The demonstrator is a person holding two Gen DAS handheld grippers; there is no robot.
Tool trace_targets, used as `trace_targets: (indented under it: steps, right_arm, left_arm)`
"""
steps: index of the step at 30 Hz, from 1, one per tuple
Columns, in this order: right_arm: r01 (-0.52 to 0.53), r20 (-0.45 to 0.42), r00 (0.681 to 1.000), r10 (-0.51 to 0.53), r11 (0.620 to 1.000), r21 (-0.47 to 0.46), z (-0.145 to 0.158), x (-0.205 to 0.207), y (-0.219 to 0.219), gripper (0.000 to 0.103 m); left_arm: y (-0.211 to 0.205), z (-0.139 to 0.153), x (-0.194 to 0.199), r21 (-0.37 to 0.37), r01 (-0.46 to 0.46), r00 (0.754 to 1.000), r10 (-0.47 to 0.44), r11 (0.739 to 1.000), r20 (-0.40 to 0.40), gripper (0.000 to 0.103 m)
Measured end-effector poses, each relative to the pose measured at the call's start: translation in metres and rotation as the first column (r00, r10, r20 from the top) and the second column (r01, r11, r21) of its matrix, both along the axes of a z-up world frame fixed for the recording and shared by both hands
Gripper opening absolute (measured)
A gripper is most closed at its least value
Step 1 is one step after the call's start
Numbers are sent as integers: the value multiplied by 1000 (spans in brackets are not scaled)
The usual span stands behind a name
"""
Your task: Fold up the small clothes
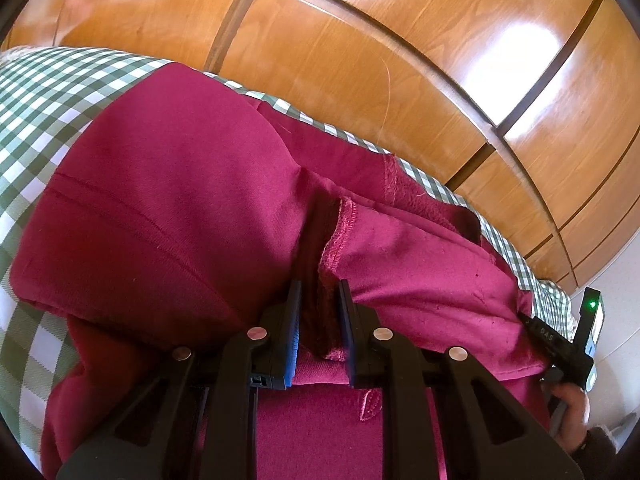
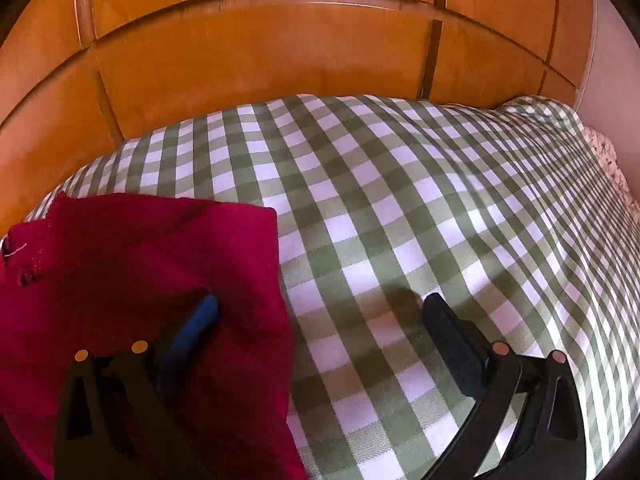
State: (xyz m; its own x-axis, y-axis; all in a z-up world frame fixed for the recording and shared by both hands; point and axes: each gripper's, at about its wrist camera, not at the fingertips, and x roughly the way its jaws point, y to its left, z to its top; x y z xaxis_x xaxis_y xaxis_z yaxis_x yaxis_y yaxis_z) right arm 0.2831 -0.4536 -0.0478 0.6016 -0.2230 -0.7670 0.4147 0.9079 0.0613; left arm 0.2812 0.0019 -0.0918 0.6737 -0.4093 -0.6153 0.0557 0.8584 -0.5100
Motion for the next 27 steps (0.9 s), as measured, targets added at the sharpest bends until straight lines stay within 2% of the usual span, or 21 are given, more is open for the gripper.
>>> trace_targets:
  steps: [2,5,8,9,11,15,19,22,24,25,27]
  right_arm:
    - [4,21,1000,-4,1000,-2,2,-5,-1,101]
    - [35,82,996,-38,998,45,7,-25,-9,101]
    - [45,125,990,-63,989,141,9,-53,-18,101]
    - [36,136,989,-59,985,170,9,-63,-20,101]
    - [8,148,988,-40,978,209,12,-82,-20,101]
    - [-88,164,985,49,966,242,15,-119,-10,101]
    - [-209,200,969,148,921,329,16,-150,6,99]
    - [-287,202,952,232,906,312,18,-172,20,90]
    - [-332,211,938,277,891,309,19,-186,29,87]
    - [-356,218,929,298,878,321,19,-195,32,87]
    - [-387,227,919,323,850,358,16,-206,37,87]
  left_arm:
    - [1,0,0,-3,0,1000,0,1000,1,17]
    - [2,2,-3,-10,-6,1000,6,1000,10,17]
    - [-3,9,-13,48,-21,1000,20,999,24,18]
    - [-5,12,-18,68,-18,999,16,998,30,23]
    - [-7,17,-31,78,3,998,-8,997,57,48]
    - [-6,25,-64,118,12,997,-22,993,79,74]
    - [3,24,-96,99,27,999,-31,995,39,77]
    - [13,24,-114,106,27,1000,-27,994,-1,77]
    - [16,25,-124,134,31,999,-28,991,-19,78]
    - [15,27,-129,158,30,999,-26,987,-24,86]
    - [17,30,-140,208,13,1000,-10,978,-15,89]
